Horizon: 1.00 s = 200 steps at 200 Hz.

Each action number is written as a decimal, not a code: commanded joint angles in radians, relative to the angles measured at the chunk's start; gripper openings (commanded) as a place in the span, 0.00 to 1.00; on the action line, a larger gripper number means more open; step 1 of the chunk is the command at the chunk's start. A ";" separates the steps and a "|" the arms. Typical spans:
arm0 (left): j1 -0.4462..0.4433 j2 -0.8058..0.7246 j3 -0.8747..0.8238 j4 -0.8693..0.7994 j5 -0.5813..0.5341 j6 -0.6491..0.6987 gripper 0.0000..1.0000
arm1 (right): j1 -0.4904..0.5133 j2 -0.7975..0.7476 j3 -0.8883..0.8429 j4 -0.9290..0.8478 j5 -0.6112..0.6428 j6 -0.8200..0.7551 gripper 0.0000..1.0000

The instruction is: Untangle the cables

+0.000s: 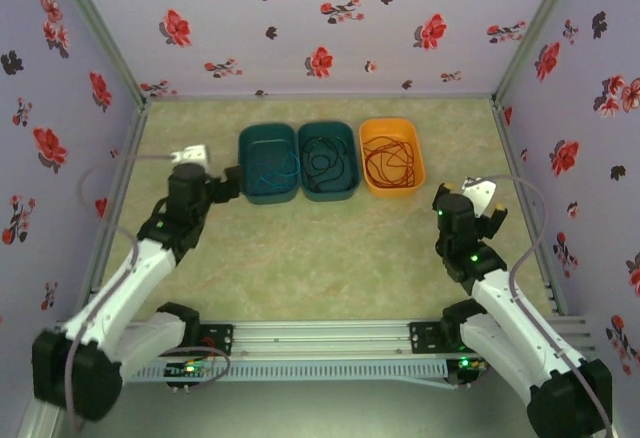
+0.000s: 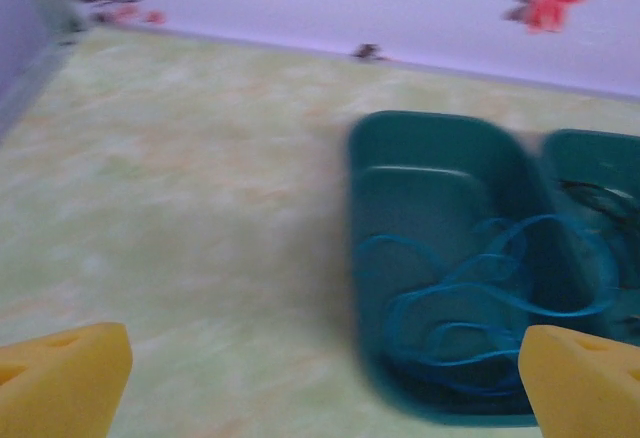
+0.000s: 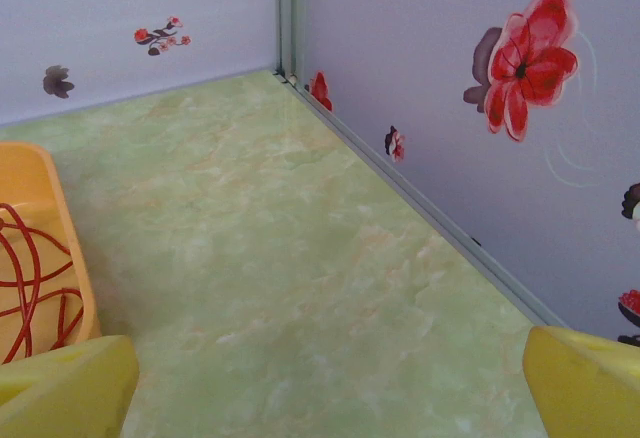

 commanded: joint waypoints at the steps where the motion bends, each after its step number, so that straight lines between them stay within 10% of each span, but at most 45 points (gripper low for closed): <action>1: -0.081 0.162 0.127 0.007 0.000 -0.037 1.00 | -0.018 0.003 -0.024 0.014 -0.006 0.046 0.99; 70: -0.162 0.547 0.447 -0.070 -0.023 0.008 1.00 | -0.044 0.003 -0.078 0.104 -0.031 -0.005 0.99; 200: 0.216 0.089 -0.238 0.333 -0.133 0.136 1.00 | -0.237 0.467 -0.211 0.926 -0.308 -0.145 0.99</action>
